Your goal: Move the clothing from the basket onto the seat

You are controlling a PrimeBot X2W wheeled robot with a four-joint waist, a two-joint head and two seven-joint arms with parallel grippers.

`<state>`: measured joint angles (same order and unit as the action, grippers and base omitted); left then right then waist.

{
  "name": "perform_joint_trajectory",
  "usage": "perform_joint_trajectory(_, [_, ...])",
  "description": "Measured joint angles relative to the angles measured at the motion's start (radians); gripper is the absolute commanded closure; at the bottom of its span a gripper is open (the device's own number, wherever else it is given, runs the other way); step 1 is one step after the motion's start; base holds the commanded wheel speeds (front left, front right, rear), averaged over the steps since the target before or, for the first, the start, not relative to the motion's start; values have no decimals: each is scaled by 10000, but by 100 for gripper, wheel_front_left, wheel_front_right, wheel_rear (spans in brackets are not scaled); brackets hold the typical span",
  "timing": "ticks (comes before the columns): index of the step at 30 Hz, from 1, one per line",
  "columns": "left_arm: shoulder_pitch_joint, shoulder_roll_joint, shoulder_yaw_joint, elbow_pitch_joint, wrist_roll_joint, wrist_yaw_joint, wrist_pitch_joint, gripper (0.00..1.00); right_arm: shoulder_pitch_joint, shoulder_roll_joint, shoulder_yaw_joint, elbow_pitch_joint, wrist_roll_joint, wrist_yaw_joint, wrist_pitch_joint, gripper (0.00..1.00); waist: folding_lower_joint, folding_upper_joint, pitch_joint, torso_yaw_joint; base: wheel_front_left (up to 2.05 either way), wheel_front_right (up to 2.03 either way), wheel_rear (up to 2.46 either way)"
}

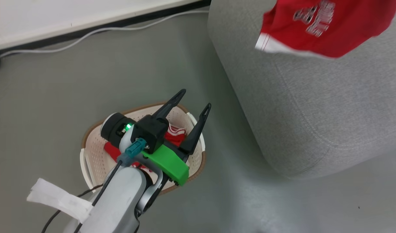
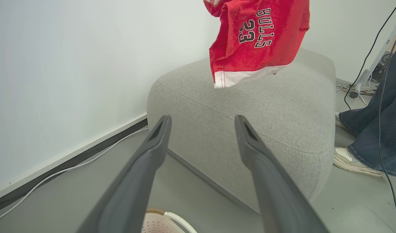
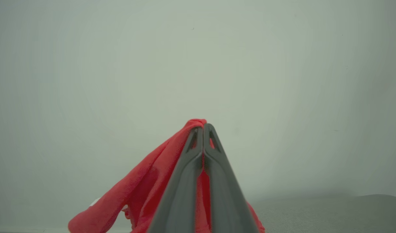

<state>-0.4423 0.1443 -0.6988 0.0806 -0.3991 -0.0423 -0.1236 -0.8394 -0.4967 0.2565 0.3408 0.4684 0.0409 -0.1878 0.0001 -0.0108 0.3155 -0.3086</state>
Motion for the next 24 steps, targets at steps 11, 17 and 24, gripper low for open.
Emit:
perform_joint_trajectory(11, [-588, 169, 4, -953, 439, 75, 378, 0, -1775, -849, -1342, 779, 623, -382, 316, 100, 0, 0, 1348, 597, 0, 0, 0])
perform_joint_trajectory(17, [-901, 468, 178, -1457, 614, 157, 617, 0, -2112, -1080, -1536, 1377, 679, -520, 316, 100, 1, 0, 2203, 858, 0, 0, 0])
perform_joint_trajectory(24, [-1211, 717, 326, -1799, 742, 176, 834, 0, -2188, -1030, -1659, 2056, 602, -761, -15, 100, 1, 0, 3105, 937, 0, 0, 0])
